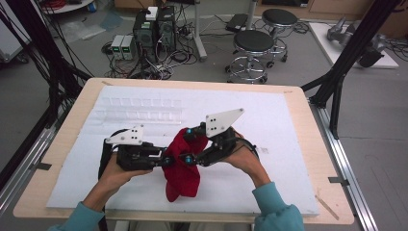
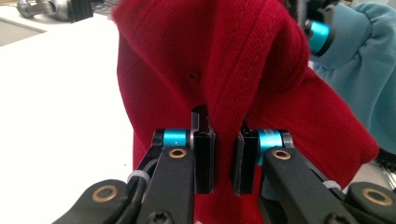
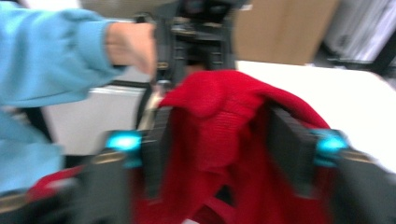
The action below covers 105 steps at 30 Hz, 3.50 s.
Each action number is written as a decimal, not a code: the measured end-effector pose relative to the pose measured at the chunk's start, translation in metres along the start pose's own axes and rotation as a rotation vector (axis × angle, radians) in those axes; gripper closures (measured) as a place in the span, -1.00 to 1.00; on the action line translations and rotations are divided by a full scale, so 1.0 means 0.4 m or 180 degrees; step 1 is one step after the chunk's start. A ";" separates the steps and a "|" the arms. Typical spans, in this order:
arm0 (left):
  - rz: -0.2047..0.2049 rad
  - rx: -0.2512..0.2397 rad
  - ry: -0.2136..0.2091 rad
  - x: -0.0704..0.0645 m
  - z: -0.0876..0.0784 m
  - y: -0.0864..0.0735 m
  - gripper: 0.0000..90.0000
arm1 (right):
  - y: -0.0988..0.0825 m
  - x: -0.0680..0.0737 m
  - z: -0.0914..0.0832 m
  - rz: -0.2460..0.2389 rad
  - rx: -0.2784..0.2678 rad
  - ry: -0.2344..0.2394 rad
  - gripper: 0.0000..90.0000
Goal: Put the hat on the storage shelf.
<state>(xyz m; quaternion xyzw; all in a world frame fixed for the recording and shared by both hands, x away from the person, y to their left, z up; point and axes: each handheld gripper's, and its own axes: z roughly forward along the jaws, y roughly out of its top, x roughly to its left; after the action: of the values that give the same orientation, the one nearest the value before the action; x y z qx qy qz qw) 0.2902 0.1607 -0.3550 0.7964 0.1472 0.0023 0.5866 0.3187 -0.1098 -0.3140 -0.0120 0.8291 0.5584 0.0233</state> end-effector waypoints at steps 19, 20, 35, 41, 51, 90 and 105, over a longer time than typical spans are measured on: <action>-0.0129 -0.0183 0.0523 0.017 -0.049 0.013 0.82 | -0.016 0.065 -0.047 0.0415 -0.0323 -0.0544 -0.73; -0.0135 -0.0191 0.0560 0.019 -0.052 0.017 0.82 | -0.021 0.071 -0.048 0.0423 -0.0328 -0.0589 -0.73; -0.0212 -0.0377 0.0861 0.054 -0.061 0.077 0.82 | -0.085 0.127 -0.027 0.0833 -0.0351 -0.1110 -0.73; -0.0218 -0.0414 0.0956 0.064 -0.049 0.096 0.82 | -0.110 0.141 0.009 0.0922 -0.0282 -0.1331 -0.65; -0.0222 -0.0514 0.1047 0.064 -0.040 0.132 0.83 | -0.124 0.146 0.073 0.1020 -0.0233 -0.1412 -0.30; -0.0217 -0.0542 0.1349 0.062 -0.086 0.091 -0.76 | -0.112 0.125 0.067 0.1172 -0.0533 -0.2000 0.90; -0.0252 -0.0653 0.1675 0.068 -0.174 -0.083 -0.76 | -0.076 0.023 0.036 0.1186 -0.0565 -0.2190 0.90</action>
<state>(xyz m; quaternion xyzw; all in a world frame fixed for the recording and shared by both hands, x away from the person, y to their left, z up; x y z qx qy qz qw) 0.2963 0.2409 -0.3689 0.6986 0.3245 0.2009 0.6053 0.3113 -0.1078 -0.3481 0.3243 0.7095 0.5939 0.1968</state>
